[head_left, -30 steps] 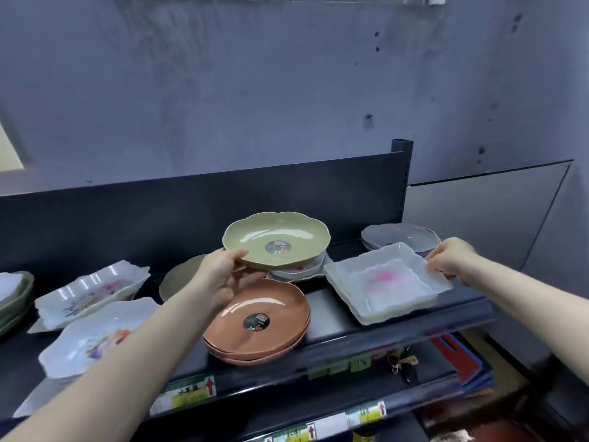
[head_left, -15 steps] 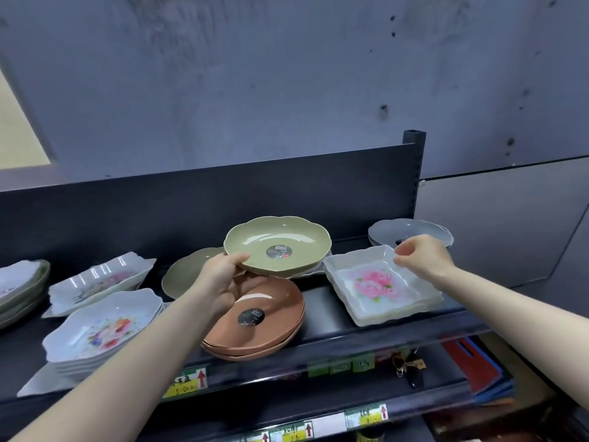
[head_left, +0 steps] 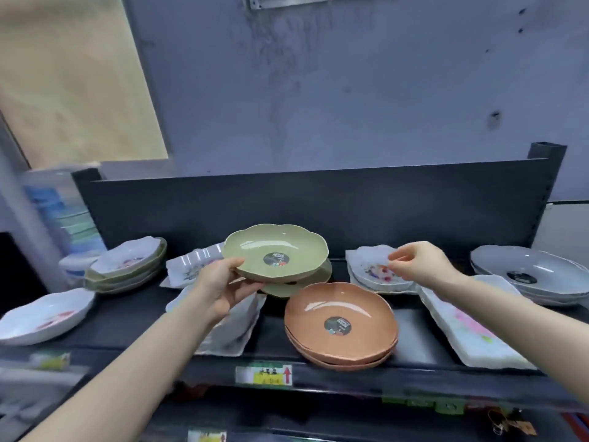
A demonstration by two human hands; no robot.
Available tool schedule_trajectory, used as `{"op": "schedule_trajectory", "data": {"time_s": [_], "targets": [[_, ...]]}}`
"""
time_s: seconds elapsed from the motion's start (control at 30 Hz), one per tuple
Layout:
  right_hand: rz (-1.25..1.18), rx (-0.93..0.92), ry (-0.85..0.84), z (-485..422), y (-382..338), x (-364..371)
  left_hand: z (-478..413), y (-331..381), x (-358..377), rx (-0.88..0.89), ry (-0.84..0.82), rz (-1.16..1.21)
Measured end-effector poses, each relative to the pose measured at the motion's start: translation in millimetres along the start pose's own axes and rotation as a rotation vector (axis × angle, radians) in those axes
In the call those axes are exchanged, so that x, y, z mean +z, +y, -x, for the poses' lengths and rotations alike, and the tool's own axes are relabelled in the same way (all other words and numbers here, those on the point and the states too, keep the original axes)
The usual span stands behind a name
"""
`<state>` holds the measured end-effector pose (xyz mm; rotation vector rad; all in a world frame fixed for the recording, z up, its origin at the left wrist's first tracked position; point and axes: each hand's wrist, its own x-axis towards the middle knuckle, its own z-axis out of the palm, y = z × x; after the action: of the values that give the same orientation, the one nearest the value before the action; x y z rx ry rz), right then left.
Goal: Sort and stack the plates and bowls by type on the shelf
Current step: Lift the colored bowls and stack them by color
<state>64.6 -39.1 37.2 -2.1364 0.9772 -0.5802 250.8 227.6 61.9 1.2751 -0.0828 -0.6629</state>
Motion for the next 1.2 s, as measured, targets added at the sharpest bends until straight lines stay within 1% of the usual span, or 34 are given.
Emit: {"op": "schedule_trajectory", "data": {"time_s": [0.1, 0.2, 0.33, 0.43, 0.57, 0.67, 0.8, 0.87, 1.0, 1.07, 1.2], "targets": [[0.064, -0.047, -0.046, -4.4, -34.5, 39.1, -1.5, 20.0, -49.2, 0.005, 0.063, 0.043], [0.02, -0.108, -0.104, -5.2, -73.5, 80.8, -4.5, 40.0, -98.8, 0.032, 0.135, 0.086], [0.05, -0.142, -0.157, -4.7, -122.6, 135.1, -11.9, 68.7, -161.5, 0.061, 0.206, 0.115], [0.039, -0.138, -0.165, -6.3, -151.1, 171.8, -22.2, 86.8, -198.3, 0.08, 0.231, 0.129], [0.068, -0.128, -0.172, -17.1, -176.5, 215.8, -37.7, 101.3, -230.5, 0.072, 0.212, 0.141], [0.159, -0.1, -0.116, -32.4, -187.0, 242.9, -48.7, 109.3, -245.1, 0.064, 0.198, 0.14], [0.184, 0.037, -0.095, -49.7, -194.1, 267.0, -62.7, 118.7, -254.4, 0.059, 0.16, 0.129], [0.091, 0.125, -0.064, -55.6, -194.1, 277.2, -69.3, 123.4, -255.4, 0.06, 0.144, 0.129], [-0.238, 0.302, -0.032, -63.9, -195.4, 284.0, -82.0, 129.6, -252.9, 0.055, 0.124, 0.111], [-0.266, 0.3, 0.016, -67.6, -196.3, 273.4, -88.9, 132.0, -248.5, 0.046, 0.118, 0.084], [-0.194, 0.252, 0.115, -64.6, -188.1, 219.8, -102.5, 133.8, -229.7, 0.027, 0.092, 0.049]]}}
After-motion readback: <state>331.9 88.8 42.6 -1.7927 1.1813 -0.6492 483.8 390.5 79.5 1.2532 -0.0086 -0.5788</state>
